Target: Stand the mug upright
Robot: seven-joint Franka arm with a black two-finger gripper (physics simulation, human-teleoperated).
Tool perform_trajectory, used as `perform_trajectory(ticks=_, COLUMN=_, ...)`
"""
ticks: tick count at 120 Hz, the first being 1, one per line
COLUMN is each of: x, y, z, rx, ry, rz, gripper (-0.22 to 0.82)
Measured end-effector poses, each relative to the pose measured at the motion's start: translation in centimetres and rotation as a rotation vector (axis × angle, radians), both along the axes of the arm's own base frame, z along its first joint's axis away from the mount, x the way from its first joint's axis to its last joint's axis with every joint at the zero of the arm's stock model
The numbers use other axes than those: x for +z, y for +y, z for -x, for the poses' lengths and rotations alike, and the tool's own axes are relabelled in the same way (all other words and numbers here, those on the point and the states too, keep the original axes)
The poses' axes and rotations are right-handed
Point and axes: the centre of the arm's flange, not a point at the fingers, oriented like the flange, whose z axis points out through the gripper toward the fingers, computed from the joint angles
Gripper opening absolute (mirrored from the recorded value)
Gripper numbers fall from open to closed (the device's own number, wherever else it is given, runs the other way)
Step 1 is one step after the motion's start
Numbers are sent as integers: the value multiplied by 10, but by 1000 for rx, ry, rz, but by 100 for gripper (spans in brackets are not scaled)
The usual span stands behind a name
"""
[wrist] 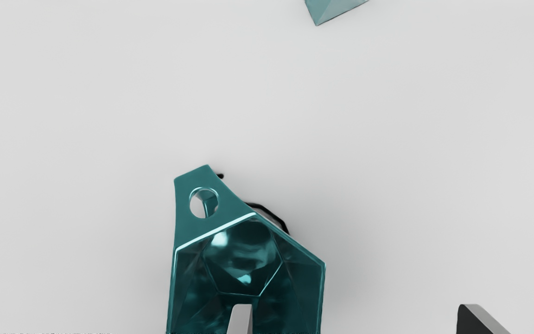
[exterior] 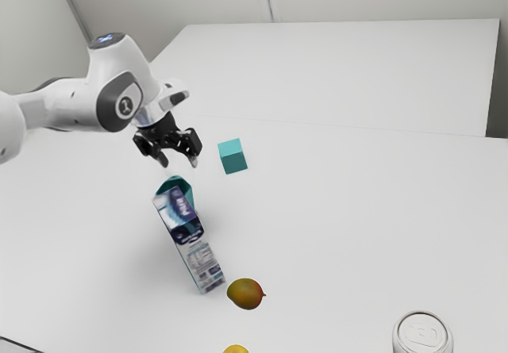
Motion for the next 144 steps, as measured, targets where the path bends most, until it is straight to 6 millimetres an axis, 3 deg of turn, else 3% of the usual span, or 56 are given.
perform_trajectory(ticks=9, x=11, y=-1, z=-4, rx=6, ry=-12, rz=-1, gripper=50)
perform_trajectory(ticks=29, x=45, y=-5, z=-52, rx=-36, ry=-22, rz=-26, gripper=56)
perform_trajectory(ticks=61, x=102, y=-6, z=-60, rx=-152, ry=-30, rz=-41, gripper=59)
perform_trajectory(ticks=144, x=128, y=-10, z=-50, rx=-311, ry=8, rz=-62, gripper=60)
